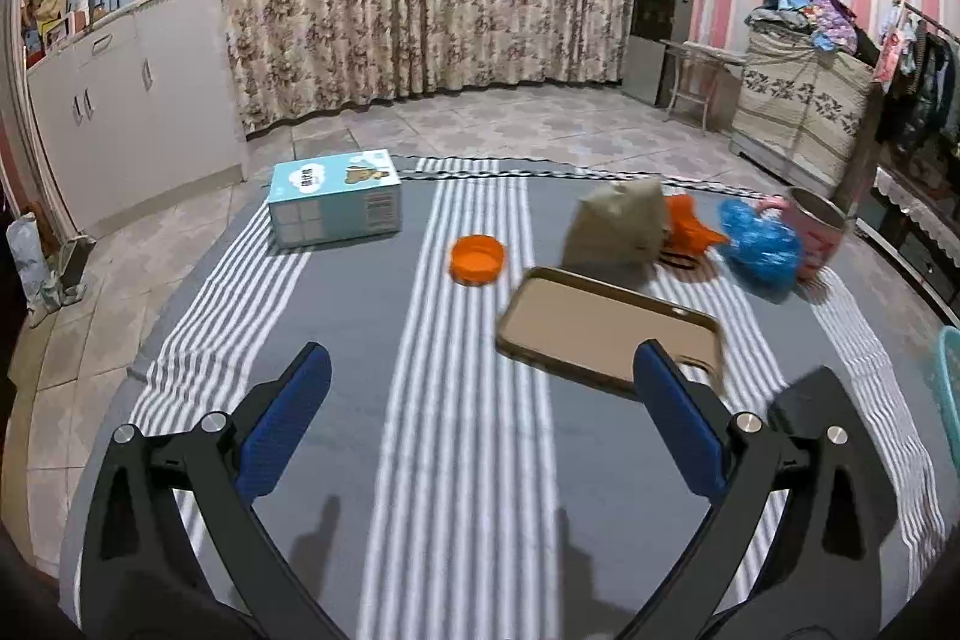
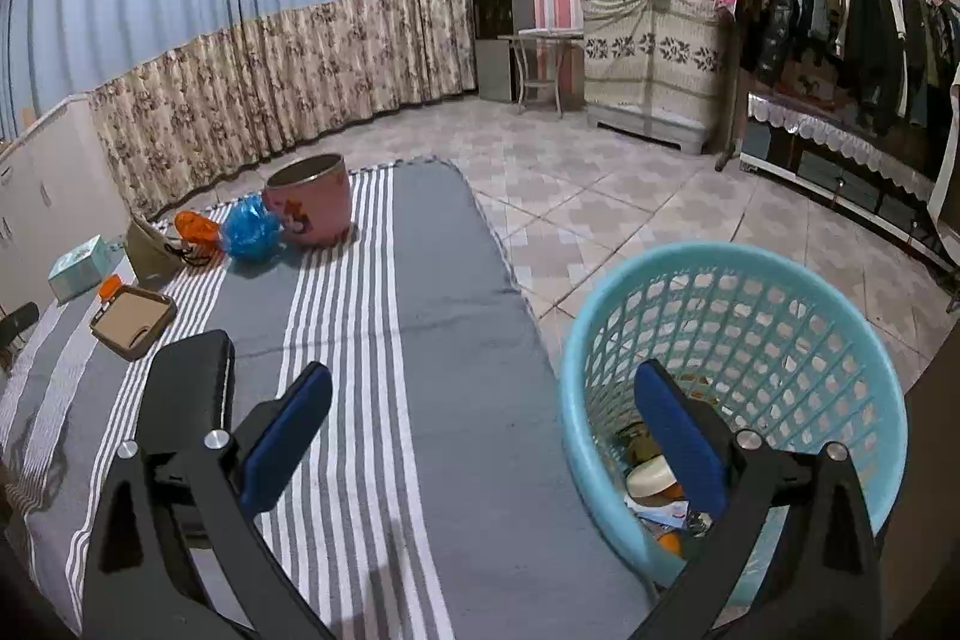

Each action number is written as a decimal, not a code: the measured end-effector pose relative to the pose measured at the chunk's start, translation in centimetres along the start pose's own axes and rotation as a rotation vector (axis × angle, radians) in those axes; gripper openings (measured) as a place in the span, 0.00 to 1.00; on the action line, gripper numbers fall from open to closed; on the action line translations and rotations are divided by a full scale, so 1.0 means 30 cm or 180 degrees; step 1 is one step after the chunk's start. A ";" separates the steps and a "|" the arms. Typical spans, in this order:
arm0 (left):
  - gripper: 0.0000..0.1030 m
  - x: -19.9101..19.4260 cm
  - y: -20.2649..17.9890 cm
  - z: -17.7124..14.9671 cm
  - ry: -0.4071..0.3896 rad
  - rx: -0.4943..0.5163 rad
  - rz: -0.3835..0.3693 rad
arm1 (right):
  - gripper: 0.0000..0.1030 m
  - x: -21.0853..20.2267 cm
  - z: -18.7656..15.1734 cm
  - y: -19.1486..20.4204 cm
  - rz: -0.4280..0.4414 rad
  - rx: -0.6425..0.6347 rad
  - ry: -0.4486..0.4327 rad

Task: Collect trash
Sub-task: 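Bring both open tools back over the striped cloth, then grasp the orange round lid with the left tool and lift it, then grasp the blue plastic bag with the right tool while the left tool holds the lid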

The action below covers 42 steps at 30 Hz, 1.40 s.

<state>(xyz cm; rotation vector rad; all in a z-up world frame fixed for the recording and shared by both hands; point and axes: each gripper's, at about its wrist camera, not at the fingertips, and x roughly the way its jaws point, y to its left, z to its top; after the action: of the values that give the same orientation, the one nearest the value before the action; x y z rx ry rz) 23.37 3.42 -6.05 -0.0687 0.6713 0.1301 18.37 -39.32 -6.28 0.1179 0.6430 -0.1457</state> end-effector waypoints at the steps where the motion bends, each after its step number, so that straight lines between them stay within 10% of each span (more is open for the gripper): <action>1: 0.95 0.021 0.011 0.015 0.0032 -0.0016 -0.0007 | 0.96 0.002 0.002 0.009 -0.0025 -0.0022 0.0004; 21: 0.80 0.510 0.043 0.172 0.0592 0.0060 -0.0118 | 0.96 0.194 0.176 0.418 0.0263 -0.0330 0.0232; 33: 0.38 0.551 0.069 0.175 0.0653 -0.0001 -0.0262 | 0.95 0.417 0.247 0.709 0.0306 -0.0800 0.0343; 42: 0.38 0.474 0.103 0.164 0.0421 -0.0037 -0.0143 | 0.67 0.571 0.273 0.761 0.0335 -0.0803 0.0699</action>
<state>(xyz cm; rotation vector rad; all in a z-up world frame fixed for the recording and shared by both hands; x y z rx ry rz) 36.98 8.40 -11.14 -0.1042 0.8007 0.0868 40.64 -19.84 -8.66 -0.0767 0.8668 0.0515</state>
